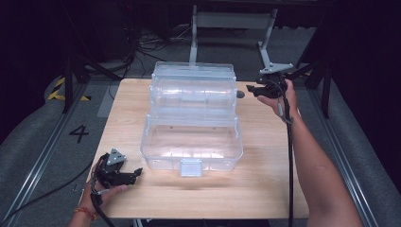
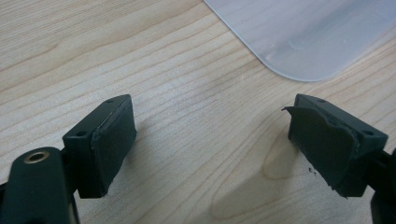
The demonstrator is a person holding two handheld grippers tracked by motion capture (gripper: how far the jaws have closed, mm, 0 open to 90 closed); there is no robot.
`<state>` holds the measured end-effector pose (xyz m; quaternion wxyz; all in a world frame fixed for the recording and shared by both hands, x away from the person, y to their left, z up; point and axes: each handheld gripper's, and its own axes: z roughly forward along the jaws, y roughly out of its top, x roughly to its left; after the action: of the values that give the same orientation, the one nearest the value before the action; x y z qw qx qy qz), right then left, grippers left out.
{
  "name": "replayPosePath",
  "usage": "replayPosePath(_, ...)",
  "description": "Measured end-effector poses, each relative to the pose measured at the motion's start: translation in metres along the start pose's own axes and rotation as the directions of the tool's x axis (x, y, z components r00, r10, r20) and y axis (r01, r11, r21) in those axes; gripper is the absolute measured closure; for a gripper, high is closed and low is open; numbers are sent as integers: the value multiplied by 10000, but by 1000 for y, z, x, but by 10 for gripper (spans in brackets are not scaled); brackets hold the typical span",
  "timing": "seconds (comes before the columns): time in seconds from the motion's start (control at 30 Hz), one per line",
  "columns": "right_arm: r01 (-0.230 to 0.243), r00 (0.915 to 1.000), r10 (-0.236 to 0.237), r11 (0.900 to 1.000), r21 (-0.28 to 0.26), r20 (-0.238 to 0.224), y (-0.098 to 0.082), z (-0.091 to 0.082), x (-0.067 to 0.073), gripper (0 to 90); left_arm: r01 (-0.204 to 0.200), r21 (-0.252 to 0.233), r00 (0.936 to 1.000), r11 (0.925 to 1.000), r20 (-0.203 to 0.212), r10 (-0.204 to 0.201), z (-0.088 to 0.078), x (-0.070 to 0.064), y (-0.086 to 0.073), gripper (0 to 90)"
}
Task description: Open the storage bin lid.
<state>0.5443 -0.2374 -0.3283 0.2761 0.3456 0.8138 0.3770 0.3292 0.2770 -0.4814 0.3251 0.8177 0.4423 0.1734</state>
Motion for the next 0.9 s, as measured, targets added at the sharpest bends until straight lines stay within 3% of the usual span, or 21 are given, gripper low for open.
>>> replayPosePath(0.33, 302, 9995, -302, 9995, -21, -99, -11, -20, 7, 470, -37, 20, 10000, 10000, -17, 37, 0, 0, 0, 155)
replayPosePath(0.77, 740, 9967, -728, 9966, 351, -349, -29, -40, 19, 414, -12, -14, 10000, 10000, -6, 12, 0, 0, 0, 153)
replayPosePath(0.9, 980, 9950, -972, 9947, 315, -243, -36, -45, 24, 414, -21, 11, 10000, 10000, -11, 21, 0, 0, 0, 153)
